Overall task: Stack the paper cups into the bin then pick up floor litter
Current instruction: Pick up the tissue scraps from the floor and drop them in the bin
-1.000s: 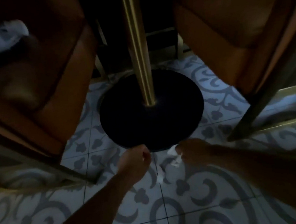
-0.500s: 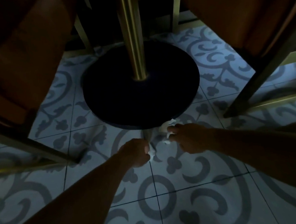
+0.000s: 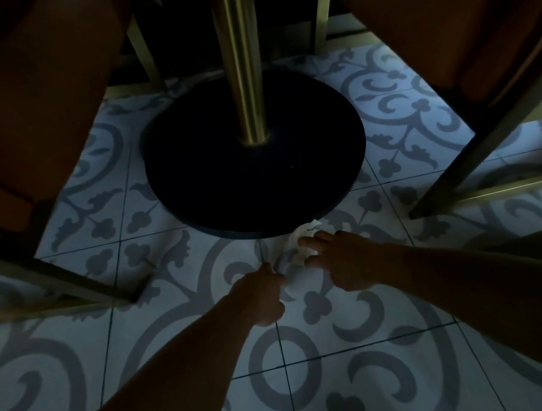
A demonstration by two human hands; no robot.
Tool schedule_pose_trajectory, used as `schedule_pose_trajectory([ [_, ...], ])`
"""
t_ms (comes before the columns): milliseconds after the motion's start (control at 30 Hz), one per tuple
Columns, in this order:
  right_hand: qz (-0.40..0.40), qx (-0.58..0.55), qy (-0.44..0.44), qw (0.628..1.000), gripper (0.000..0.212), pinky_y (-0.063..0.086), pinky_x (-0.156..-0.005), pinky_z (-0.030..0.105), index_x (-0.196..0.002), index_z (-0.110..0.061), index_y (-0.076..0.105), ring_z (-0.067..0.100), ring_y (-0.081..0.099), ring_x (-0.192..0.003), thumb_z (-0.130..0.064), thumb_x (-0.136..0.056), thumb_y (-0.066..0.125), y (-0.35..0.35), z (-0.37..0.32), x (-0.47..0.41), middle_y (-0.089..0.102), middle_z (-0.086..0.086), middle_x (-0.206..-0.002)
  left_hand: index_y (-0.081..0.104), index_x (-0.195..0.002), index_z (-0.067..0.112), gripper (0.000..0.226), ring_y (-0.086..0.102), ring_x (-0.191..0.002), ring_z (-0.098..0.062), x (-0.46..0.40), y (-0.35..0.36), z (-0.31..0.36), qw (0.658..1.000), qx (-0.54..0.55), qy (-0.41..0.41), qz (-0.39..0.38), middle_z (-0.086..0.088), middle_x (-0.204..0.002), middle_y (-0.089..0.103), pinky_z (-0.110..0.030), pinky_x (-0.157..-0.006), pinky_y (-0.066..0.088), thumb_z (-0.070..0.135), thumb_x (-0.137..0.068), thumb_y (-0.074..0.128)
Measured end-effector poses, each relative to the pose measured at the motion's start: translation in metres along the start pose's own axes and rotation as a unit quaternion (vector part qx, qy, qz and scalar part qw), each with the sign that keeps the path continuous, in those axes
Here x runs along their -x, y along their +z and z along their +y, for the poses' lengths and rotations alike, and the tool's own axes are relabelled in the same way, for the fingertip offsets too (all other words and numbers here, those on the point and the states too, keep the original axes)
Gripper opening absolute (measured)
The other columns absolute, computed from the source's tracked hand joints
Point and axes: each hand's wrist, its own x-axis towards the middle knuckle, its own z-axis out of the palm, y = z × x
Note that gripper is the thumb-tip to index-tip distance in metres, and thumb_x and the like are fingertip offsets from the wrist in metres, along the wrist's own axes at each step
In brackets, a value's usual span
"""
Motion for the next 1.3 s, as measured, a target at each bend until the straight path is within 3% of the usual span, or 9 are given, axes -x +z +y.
schedule_pose_trajectory([
  [333,-0.098,0.005,-0.004,0.995,0.065,0.031,-0.109,0.046,-0.148,-0.019,0.02,0.03,0.01,-0.144,-0.019,-0.09,0.049,0.005,-0.006,-0.001,0.011,0.006,-0.159,0.067,-0.117,0.005,0.032,0.064,-0.109,-0.029,0.002,-0.001,-0.007,1.0,0.025,-0.017,-0.006,-0.015,-0.121,0.066,-0.04,-0.093,0.055,0.017,-0.087,0.065],
  [567,-0.081,0.069,-0.026,0.994,0.07,0.036,-0.104,0.048,-0.15,-0.01,0.01,0.032,0.016,-0.142,-0.014,-0.09,0.048,0.007,-0.007,0.005,0.012,0.011,-0.158,0.074,-0.108,0.005,0.038,0.071,-0.098,-0.022,0.006,-0.012,-0.01,0.993,0.091,-0.068,0.032,-0.012,-0.106,0.076,-0.033,-0.09,0.058,0.034,-0.083,0.076],
  [700,-0.051,0.067,-0.028,0.996,0.072,0.037,-0.103,0.046,-0.149,-0.008,0.012,0.031,0.019,-0.141,-0.013,-0.089,0.051,0.008,-0.003,0.011,0.016,0.013,-0.157,0.077,-0.094,0.006,0.038,0.073,-0.079,-0.018,0.012,-0.029,-0.007,0.971,0.185,-0.112,0.097,-0.009,-0.085,0.077,-0.032,-0.08,0.061,0.041,-0.079,0.079],
  [800,-0.025,0.088,-0.041,0.995,0.073,0.04,-0.099,0.045,-0.149,-0.006,0.011,0.032,0.022,-0.139,-0.016,-0.088,0.052,0.008,-0.001,0.016,0.018,0.016,-0.156,0.074,-0.091,0.002,0.029,0.071,-0.071,-0.015,0.014,-0.037,-0.005,0.934,0.309,-0.132,0.122,-0.004,-0.073,0.072,-0.022,-0.065,0.061,0.025,-0.077,0.084],
  [867,-0.016,0.097,-0.052,0.994,0.076,0.041,-0.097,0.045,-0.148,-0.005,0.012,0.032,0.024,-0.138,-0.018,-0.087,0.055,0.005,0.001,0.019,0.018,0.016,-0.156,0.07,-0.089,0.002,0.018,0.071,-0.076,-0.021,0.015,-0.043,-0.005,0.894,0.409,-0.128,0.131,-0.01,-0.079,0.07,-0.027,-0.071,0.061,0.01,-0.078,0.082],
  [933,-0.011,0.108,-0.058,0.992,0.083,0.041,-0.098,0.046,-0.148,-0.004,0.013,0.032,0.024,-0.137,-0.024,-0.084,0.063,0.002,0.003,0.023,0.016,0.015,-0.156,0.061,-0.086,0.006,0.016,0.071,-0.072,-0.02,0.016,-0.048,-0.004,0.838,0.515,-0.126,0.126,-0.016,-0.085,0.068,-0.031,-0.072,0.06,-0.001,-0.082,0.076],
  [1100,0.02,0.132,-0.058,0.989,0.078,0.042,-0.093,0.044,-0.148,-0.005,0.014,0.031,0.029,-0.134,-0.021,-0.086,0.059,-0.002,0.006,0.032,0.017,0.014,-0.156,0.058,-0.099,-0.001,0.02,0.061,-0.069,-0.022,0.018,-0.056,-0.002,0.701,0.699,-0.108,0.089,-0.018,-0.089,0.061,-0.019,-0.045,0.054,-0.016,-0.093,0.047],
  [1200,0.027,0.139,-0.059,0.988,0.077,0.044,-0.091,0.043,-0.148,-0.006,0.015,0.029,0.033,-0.131,-0.017,-0.085,0.059,-0.005,0.008,0.036,0.021,0.013,-0.155,0.06,-0.103,0.0,0.017,0.058,-0.067,-0.017,0.019,-0.062,-0.002,0.67,0.734,-0.096,0.057,-0.013,-0.087,0.064,-0.019,-0.044,0.05,-0.01,-0.095,0.049],
  [1300,0.042,0.132,-0.059,0.989,0.078,0.045,-0.087,0.041,-0.147,-0.006,0.018,0.029,0.036,-0.129,-0.014,-0.083,0.061,-0.007,0.011,0.038,0.024,0.013,-0.153,0.065,-0.1,0.003,0.015,0.06,-0.069,-0.015,0.019,-0.067,0.001,0.668,0.734,-0.101,0.067,-0.013,-0.082,0.062,-0.019,-0.047,0.054,-0.007,-0.094,0.056],
])
